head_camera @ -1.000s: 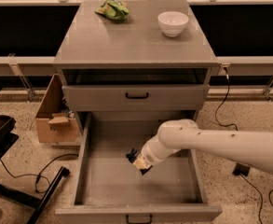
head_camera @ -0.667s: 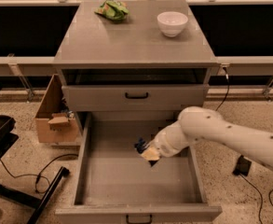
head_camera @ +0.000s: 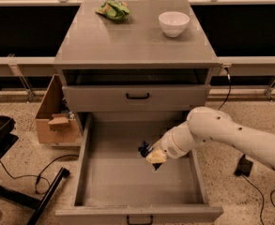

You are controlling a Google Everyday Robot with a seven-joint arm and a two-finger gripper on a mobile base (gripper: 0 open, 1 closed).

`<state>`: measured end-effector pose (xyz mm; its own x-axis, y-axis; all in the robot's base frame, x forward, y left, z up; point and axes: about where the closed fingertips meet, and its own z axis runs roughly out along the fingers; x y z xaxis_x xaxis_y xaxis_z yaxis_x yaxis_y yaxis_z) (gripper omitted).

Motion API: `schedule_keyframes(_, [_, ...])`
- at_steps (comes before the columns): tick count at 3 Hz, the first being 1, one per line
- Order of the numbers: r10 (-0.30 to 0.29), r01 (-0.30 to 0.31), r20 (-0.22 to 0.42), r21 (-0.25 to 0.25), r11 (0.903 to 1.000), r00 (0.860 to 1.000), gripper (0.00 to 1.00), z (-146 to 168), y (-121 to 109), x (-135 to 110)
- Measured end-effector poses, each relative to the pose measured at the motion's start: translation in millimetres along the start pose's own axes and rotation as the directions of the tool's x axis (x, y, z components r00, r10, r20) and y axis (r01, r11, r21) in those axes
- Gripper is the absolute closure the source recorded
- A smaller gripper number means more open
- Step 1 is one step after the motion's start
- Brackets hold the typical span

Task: Pick rxbar blueberry from middle drawer and place on counter

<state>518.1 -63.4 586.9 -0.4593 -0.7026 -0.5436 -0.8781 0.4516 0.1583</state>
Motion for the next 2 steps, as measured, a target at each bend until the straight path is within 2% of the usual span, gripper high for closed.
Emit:
schedule_keyframes(1, [-0.015,0.015,-0.016,0.011,0.9998,1.000,1.00,-5.4,-2.7,-10.0])
schedule_keyframes(2, [-0.070,0.073,-0.059,0.065,0.9952,0.996,1.00,-42.2,-12.4,-51.9])
